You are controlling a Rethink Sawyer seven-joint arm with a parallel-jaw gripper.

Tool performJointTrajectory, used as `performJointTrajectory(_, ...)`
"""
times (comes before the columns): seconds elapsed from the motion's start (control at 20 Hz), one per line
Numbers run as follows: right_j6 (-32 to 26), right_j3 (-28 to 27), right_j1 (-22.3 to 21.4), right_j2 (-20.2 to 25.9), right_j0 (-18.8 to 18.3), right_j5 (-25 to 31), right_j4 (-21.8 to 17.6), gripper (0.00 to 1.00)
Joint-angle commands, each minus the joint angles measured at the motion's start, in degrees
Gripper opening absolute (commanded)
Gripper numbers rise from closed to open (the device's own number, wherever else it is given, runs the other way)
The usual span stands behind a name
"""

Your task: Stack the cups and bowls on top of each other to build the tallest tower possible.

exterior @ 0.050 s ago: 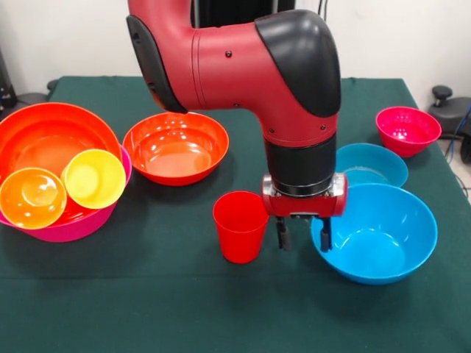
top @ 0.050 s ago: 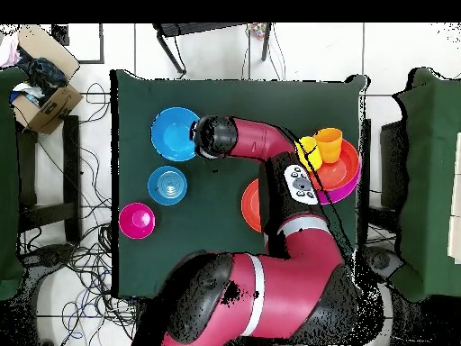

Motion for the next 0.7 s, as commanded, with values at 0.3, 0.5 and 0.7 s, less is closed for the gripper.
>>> performJointTrajectory(0.3,-2.6,2.8,1.1,7.0,-1.4,1.1,-0.7,1.00)
performJointTrajectory(0.5,-2.3,3.3,1.4,7.5,-1.7,1.6,-0.6,1.00)
performJointTrajectory(0.7,-1.3,4.3,1.7,8.1,-2.0,0.9,-0.4,1.00)
